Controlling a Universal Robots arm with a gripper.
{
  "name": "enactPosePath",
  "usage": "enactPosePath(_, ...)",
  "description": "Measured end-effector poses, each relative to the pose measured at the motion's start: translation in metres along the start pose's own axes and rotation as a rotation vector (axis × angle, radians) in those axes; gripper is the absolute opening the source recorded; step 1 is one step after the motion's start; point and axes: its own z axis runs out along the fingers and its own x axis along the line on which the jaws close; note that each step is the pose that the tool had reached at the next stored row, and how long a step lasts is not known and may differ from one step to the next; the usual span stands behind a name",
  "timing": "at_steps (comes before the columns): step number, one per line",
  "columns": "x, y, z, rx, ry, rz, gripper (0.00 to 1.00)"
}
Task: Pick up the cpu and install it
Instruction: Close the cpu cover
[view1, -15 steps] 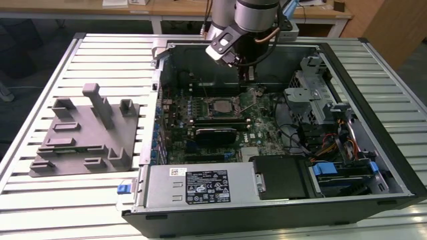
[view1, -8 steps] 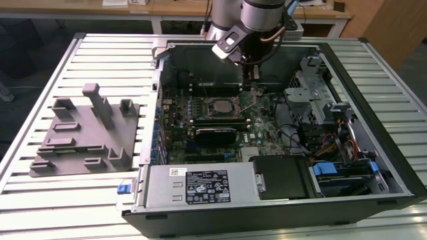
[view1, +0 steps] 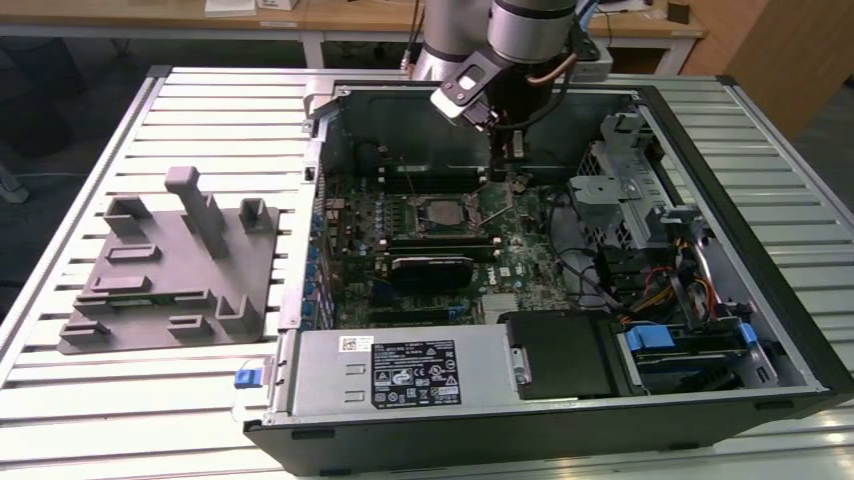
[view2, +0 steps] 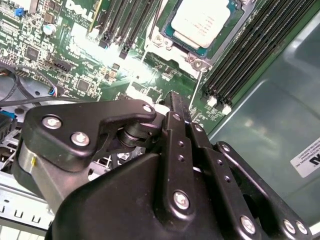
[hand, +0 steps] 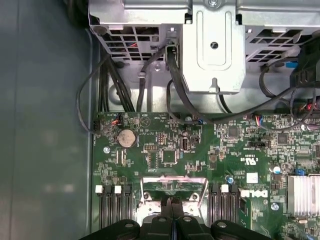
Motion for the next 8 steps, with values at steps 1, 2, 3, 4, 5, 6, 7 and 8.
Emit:
enactPosePath(1, 0.0000, 0.0008, 0.0002, 0.0001, 0.0000, 0.000, 0.11)
enactPosePath(2, 0.0000, 0.0020, 0.0005, 0.0001, 0.0001, 0.000, 0.11)
enactPosePath(3, 0.0001, 0.0033, 0.0008, 0.0001, 0.0002, -0.001, 0.11)
enactPosePath(4, 0.0001, 0.0047, 0.0011, 0.0001, 0.0002, -0.003, 0.11)
enactPosePath(5, 0.0001, 0.0057, 0.0014, 0.0001, 0.0002, -0.009, 0.11)
enactPosePath(6, 0.0000, 0.0063, 0.0016, 0.0001, 0.0003, -0.018, 0.11)
enactPosePath(7, 0.0001, 0.0071, 0.0018, 0.0002, 0.0006, -0.027, 0.11)
enactPosePath(8, 0.0001, 0.0080, 0.0022, 0.0002, 0.0008, -0.033, 0.11)
